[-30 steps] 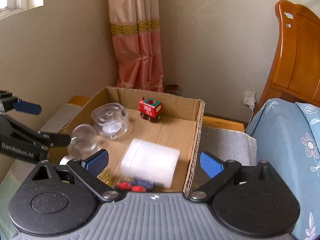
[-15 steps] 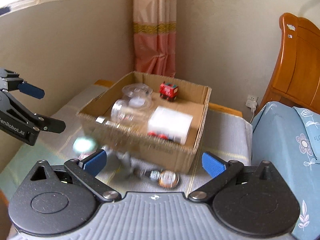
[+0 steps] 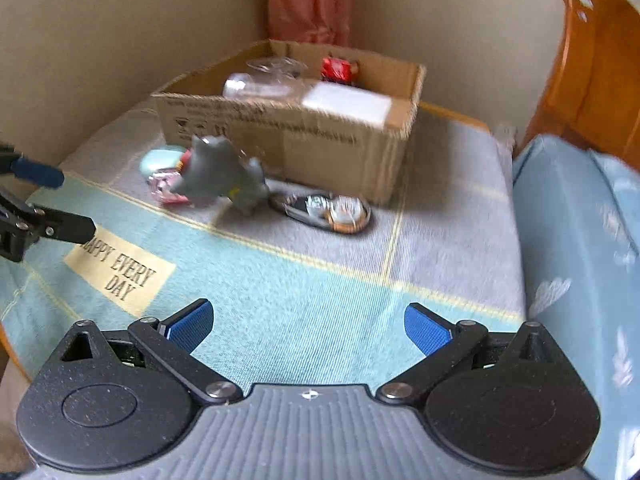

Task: Organize rigid objects
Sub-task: 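Withdraw both open tools from the box back over the bed, then close left tool on teal round case while right tool closes on correction tape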

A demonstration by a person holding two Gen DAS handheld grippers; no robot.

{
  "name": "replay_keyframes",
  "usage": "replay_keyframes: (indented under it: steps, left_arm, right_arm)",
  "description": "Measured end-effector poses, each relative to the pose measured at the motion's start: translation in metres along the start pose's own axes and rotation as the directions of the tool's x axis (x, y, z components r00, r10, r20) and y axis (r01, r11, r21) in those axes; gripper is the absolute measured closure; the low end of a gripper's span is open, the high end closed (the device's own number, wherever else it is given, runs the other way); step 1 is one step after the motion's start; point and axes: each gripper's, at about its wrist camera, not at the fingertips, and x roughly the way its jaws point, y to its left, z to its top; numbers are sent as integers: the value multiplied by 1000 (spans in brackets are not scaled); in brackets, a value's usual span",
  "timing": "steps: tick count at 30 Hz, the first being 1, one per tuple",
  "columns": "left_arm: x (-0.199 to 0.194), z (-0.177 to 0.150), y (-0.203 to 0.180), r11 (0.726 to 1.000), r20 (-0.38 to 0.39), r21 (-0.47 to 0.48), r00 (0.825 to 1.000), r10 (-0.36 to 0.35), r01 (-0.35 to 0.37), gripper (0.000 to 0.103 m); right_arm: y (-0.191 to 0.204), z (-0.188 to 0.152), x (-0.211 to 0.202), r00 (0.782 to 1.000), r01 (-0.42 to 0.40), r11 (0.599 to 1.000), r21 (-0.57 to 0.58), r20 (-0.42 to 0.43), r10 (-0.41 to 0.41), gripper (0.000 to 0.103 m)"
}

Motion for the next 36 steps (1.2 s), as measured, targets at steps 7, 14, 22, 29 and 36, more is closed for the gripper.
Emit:
replay_keyframes:
  steps: [7,14,22,29,36]
  left_arm:
    - [30,-3,2,999,8,-13,1000,29,-29,6]
    - [46,-5,14,999,4,-28,999,46,-46,2]
    - [55,3,38,996,26,-56,997,68,-67,1]
    - [64,15,47,996,43,-54,997,68,-65,1]
    - [71,24,48,999,55,-24,998,44,-43,1]
  right_arm:
    - [-2,-13,32,1000,27,999,30,-6,-27,0]
    - [-7,-7,43,1000,23,999,34,16,-24,0]
    - [-15,9,56,999,28,999,38,27,-29,0]
    - [-21,22,68,999,30,999,42,38,-32,0]
    - [-22,31,79,998,29,999,41,58,-31,0]
